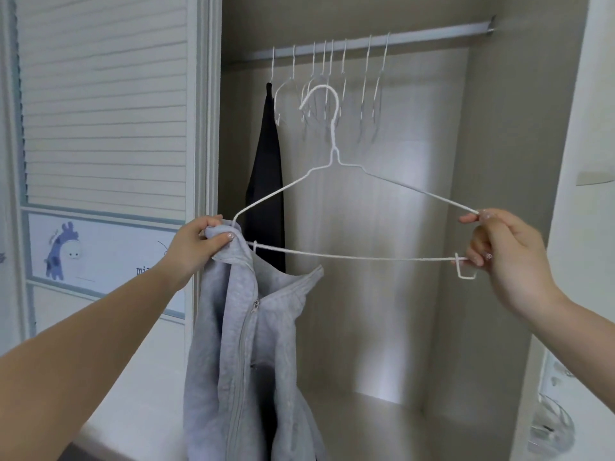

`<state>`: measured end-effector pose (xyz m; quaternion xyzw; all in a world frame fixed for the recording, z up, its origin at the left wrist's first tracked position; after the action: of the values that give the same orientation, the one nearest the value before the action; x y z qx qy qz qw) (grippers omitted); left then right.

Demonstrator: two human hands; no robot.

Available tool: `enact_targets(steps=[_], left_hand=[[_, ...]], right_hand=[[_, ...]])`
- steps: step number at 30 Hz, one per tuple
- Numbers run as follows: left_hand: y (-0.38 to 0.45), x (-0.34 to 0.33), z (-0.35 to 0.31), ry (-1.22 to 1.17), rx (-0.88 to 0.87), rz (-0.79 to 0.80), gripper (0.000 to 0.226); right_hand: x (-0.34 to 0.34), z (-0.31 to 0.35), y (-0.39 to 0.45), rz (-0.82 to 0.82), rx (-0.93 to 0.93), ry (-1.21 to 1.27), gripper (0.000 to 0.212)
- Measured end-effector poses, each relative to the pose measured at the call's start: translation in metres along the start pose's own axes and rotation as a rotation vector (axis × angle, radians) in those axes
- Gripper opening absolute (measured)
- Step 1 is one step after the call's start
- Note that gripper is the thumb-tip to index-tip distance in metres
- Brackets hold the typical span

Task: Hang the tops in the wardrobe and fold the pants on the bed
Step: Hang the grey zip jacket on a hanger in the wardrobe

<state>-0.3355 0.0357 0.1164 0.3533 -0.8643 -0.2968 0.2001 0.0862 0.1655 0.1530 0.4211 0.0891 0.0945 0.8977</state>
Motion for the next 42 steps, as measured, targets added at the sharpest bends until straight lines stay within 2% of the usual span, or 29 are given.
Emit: enact_targets(steps=[3,7,11,17,20,24,26,28,30,32,34,36,38,40,42], left_hand=[[0.001,-0.003,-0.005,0.008,-0.032,0.071,0.011],[-0.001,-0.018,-0.026,-0.008,-0.106,0.241,0.033],[-0.005,-0.044,-0.044,0.01,-0.211,0.351,0.039],[-0.012,-0.074,-0.055,-0.028,-0.303,0.347,0.034],[-0.013,-0.082,-0.055,-0.065,-0.324,0.305,0.023],[-0.011,-0.09,-0.053,-0.077,-0.317,0.256,0.008],[-0.011,-0.092,-0.049,-0.057,-0.308,0.229,0.009],[-0.012,-0.092,-0.046,-0.037,-0.304,0.2,0.009],[-0.012,-0.089,-0.042,-0.022,-0.292,0.179,0.009],[-0.013,-0.087,-0.04,-0.01,-0.281,0.178,0.009],[-0.015,-0.084,-0.038,-0.009,-0.277,0.174,0.009],[-0.017,-0.08,-0.039,-0.026,-0.276,0.163,0.009],[-0.018,-0.077,-0.04,-0.044,-0.282,0.155,0.009],[-0.019,-0.075,-0.04,-0.051,-0.27,0.158,0.008],[-0.02,-0.074,-0.039,-0.069,-0.256,0.158,0.008]], right_hand=[[0.001,-0.004,0.008,0.013,0.01,0.01,0.035],[0.001,-0.015,0.021,0.01,0.002,-0.007,0.033],[-0.003,-0.029,0.025,0.01,-0.003,-0.033,0.033],[-0.019,-0.047,0.015,0.067,-0.025,-0.083,0.032],[-0.019,-0.053,0.012,0.061,-0.035,-0.099,0.038],[-0.031,-0.064,-0.003,0.187,-0.115,-0.191,0.048],[-0.037,-0.061,-0.007,0.237,-0.135,-0.261,0.044],[-0.038,-0.051,-0.009,0.278,0.015,-0.51,0.025],[-0.038,-0.034,-0.017,0.26,0.329,-0.781,0.031],[-0.041,-0.021,-0.035,0.273,0.622,-0.839,0.035],[-0.046,-0.018,-0.054,0.378,0.754,-0.81,0.032],[-0.051,-0.025,-0.073,0.541,0.737,-0.768,0.032],[-0.058,-0.039,-0.088,0.708,0.634,-0.777,0.035],[-0.067,-0.059,-0.096,0.876,0.383,-0.779,0.045],[-0.075,-0.074,-0.101,1.026,0.066,-0.674,0.049]])
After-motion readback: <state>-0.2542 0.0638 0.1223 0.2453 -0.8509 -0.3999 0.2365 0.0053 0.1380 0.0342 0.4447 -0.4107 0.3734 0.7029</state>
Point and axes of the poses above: each hand's wrist, its own y-axis towards the middle knuckle, its own x-axis out of the back of the hand, z = x × y, the point moved 4 cm from there along y, towards the middle knuckle, and after that the axes turned 1 degree about -y, right-handed, at the moved point
